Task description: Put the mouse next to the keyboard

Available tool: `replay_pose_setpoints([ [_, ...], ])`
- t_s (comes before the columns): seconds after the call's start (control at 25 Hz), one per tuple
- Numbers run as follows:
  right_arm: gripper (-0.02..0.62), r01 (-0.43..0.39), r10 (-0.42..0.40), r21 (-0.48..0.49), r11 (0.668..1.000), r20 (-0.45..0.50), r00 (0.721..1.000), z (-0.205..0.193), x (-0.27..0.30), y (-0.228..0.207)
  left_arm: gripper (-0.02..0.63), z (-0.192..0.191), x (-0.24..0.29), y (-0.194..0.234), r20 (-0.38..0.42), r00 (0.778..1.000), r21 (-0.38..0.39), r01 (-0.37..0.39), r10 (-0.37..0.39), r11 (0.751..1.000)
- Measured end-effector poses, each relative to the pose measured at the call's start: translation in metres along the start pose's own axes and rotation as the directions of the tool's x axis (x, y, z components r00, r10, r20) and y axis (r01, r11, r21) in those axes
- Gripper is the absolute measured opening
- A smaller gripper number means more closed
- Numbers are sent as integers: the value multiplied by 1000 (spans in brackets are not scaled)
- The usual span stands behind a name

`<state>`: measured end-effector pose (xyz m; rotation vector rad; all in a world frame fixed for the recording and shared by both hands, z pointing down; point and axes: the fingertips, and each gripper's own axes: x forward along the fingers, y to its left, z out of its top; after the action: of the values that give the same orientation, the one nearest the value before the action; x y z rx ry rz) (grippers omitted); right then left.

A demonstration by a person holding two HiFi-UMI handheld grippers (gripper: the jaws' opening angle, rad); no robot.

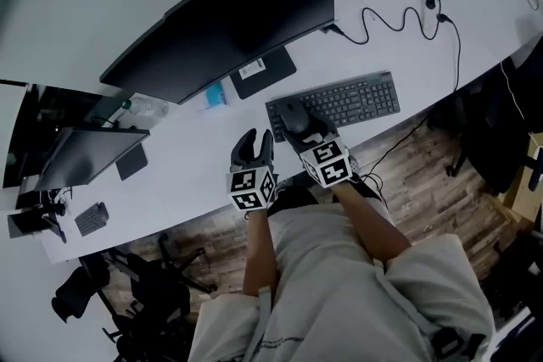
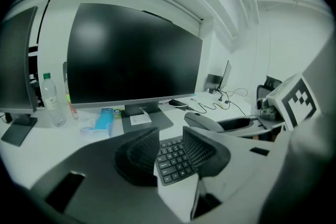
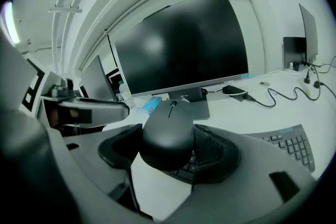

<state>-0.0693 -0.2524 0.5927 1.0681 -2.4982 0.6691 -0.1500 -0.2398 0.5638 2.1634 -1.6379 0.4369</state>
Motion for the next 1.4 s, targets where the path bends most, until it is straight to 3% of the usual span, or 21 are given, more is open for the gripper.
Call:
replay_pose_setpoints([
  [0.4, 302, 45, -45, 0, 999, 35, 998, 1, -36, -51, 147, 8, 23, -57, -12, 997, 55, 70, -70, 996],
  [0.92, 302, 58, -57, -51, 997, 19, 998, -9, -68, -97, 146, 8, 33, -101, 30, 998, 37, 59, -60, 998],
  [1.4, 302, 154, -154, -74, 985, 8, 988, -22, -97, -159, 140, -1, 48, -121, 25, 998, 10, 55, -55, 998],
])
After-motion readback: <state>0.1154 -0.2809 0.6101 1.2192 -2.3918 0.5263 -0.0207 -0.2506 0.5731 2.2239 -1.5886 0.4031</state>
